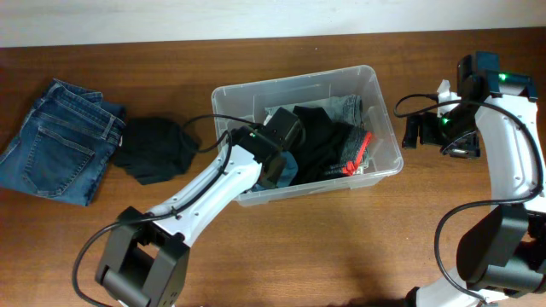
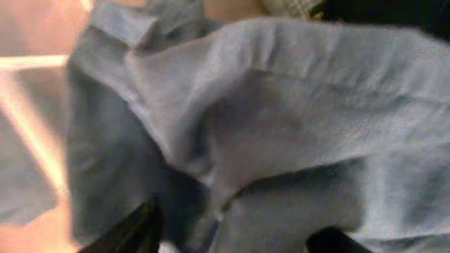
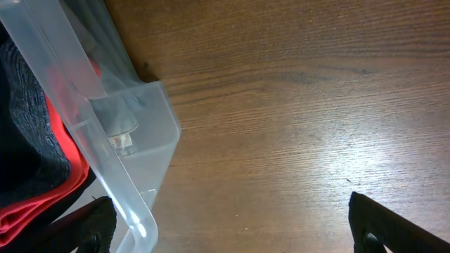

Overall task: Pack container
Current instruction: 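Lower the cloth into the container's left side with the left gripper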

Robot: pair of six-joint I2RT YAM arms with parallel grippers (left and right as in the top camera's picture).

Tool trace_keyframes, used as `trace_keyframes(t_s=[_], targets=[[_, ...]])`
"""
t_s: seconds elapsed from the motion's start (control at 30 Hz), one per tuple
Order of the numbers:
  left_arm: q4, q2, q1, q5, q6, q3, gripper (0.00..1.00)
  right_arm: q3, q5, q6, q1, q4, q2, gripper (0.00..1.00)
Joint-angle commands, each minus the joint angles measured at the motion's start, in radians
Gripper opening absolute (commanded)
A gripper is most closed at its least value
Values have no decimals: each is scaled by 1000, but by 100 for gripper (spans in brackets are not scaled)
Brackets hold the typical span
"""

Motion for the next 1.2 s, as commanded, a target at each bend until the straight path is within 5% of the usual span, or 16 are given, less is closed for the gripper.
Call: trace_keyframes(t_s=[0.0, 0.3, 0.33, 0.4, 0.47, 1.17], targets=[[-21, -32, 2, -70, 2, 90, 61, 16, 8, 1, 5, 0, -19, 98], [-34, -75, 4, 24, 2, 165, 66, 16, 8, 1, 5, 0, -19, 98], [-35, -75, 4, 40, 2, 165, 61, 16, 8, 1, 5, 1, -19, 98], [-35, -74, 3, 129, 2, 165, 19, 16, 8, 1, 5, 0, -19, 98], [-42, -74, 4, 211, -3, 164, 1, 16, 8, 1, 5, 0, -19, 98], [-59, 189, 4, 234, -36, 151, 1, 16, 8, 1, 5, 0, -19, 98]])
